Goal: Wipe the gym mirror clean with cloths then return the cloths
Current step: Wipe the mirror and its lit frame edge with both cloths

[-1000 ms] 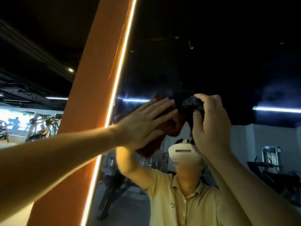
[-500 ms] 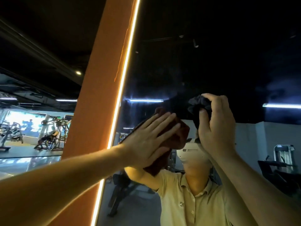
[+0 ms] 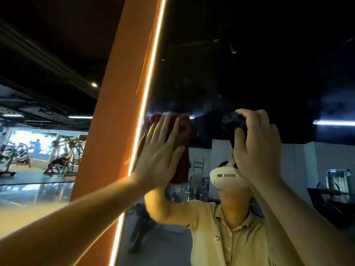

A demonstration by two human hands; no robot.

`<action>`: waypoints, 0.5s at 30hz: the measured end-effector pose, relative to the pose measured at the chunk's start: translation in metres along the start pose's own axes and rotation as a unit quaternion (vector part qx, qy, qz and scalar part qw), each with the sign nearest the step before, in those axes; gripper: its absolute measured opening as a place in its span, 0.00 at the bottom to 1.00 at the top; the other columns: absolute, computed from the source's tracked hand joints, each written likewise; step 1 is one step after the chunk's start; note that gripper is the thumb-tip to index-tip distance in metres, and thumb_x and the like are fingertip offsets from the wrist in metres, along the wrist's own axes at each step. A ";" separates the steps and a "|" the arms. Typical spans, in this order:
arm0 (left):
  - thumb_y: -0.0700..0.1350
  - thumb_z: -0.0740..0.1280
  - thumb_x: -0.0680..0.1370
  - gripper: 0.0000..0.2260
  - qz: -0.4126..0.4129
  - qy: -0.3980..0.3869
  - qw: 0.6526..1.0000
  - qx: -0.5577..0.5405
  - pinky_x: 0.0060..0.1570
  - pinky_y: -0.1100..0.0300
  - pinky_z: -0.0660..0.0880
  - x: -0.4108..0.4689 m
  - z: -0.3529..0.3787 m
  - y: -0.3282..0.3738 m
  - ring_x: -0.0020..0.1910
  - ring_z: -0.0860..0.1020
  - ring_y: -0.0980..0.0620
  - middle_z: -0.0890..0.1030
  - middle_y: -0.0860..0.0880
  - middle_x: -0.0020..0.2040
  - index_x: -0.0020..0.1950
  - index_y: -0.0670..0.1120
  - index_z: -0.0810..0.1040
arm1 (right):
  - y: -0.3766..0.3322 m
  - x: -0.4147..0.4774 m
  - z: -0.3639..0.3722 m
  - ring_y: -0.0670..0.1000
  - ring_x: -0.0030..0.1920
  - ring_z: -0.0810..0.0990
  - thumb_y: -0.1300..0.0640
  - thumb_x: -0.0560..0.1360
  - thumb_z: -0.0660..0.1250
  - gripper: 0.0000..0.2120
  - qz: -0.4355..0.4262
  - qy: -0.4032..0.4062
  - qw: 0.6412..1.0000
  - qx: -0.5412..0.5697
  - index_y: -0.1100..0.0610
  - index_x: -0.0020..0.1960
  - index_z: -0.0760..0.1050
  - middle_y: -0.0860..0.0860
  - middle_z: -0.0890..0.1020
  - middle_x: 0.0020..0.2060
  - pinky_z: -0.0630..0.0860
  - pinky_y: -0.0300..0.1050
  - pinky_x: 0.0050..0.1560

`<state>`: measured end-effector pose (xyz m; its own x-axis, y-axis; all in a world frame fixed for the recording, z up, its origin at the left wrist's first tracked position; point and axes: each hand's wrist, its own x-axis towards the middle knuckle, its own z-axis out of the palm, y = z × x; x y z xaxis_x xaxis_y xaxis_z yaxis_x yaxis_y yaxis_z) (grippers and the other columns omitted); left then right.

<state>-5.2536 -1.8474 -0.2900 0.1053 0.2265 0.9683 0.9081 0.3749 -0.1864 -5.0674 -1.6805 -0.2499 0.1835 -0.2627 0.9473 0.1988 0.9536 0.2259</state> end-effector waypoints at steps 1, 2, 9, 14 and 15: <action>0.59 0.46 0.87 0.30 0.005 -0.011 1.000 -0.005 0.83 0.39 0.48 -0.036 0.002 -0.002 0.86 0.43 0.45 0.43 0.45 0.87 0.87 0.47 0.47 | -0.001 0.000 0.001 0.36 0.48 0.57 0.56 0.81 0.60 0.16 0.002 0.004 1.000 -0.004 0.55 0.67 0.70 0.56 0.75 0.57 0.71 0.50 0.44; 0.59 0.46 0.88 0.30 0.006 -0.023 1.000 -0.005 0.82 0.38 0.49 -0.063 0.003 -0.006 0.86 0.43 0.45 0.43 0.45 0.87 0.87 0.47 0.46 | -0.002 0.000 0.002 0.37 0.48 0.58 0.57 0.80 0.60 0.16 0.003 0.005 1.000 -0.012 0.56 0.67 0.71 0.56 0.75 0.57 0.71 0.50 0.45; 0.62 0.43 0.85 0.33 -0.036 -0.016 0.999 0.014 0.83 0.42 0.46 0.050 -0.014 -0.033 0.85 0.41 0.43 0.43 0.41 0.86 0.85 0.46 0.43 | -0.004 0.001 0.004 0.45 0.45 0.66 0.54 0.81 0.59 0.16 0.016 -0.003 0.999 -0.034 0.54 0.68 0.70 0.55 0.76 0.57 0.70 0.49 0.42; 0.57 0.47 0.88 0.30 -0.143 0.040 0.989 -0.009 0.83 0.47 0.42 0.130 -0.014 -0.020 0.85 0.43 0.44 0.45 0.43 0.86 0.87 0.46 0.45 | -0.001 0.001 0.006 0.40 0.46 0.62 0.54 0.81 0.58 0.16 0.018 -0.002 1.000 -0.012 0.54 0.68 0.71 0.55 0.76 0.57 0.68 0.47 0.44; 0.56 0.48 0.88 0.29 -0.136 0.048 0.989 -0.009 0.83 0.49 0.41 0.124 -0.009 -0.010 0.85 0.43 0.45 0.45 0.43 0.86 0.87 0.46 0.46 | -0.001 0.001 0.005 0.38 0.46 0.60 0.55 0.81 0.59 0.16 0.018 -0.003 1.000 -0.003 0.54 0.68 0.71 0.55 0.76 0.57 0.69 0.47 0.44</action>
<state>-5.2461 -1.8318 -0.1668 -0.1063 0.0320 0.9938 0.9152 0.3939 0.0852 -5.0725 -1.6812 -0.2477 0.1846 -0.2281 0.9560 0.1978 0.9614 0.1912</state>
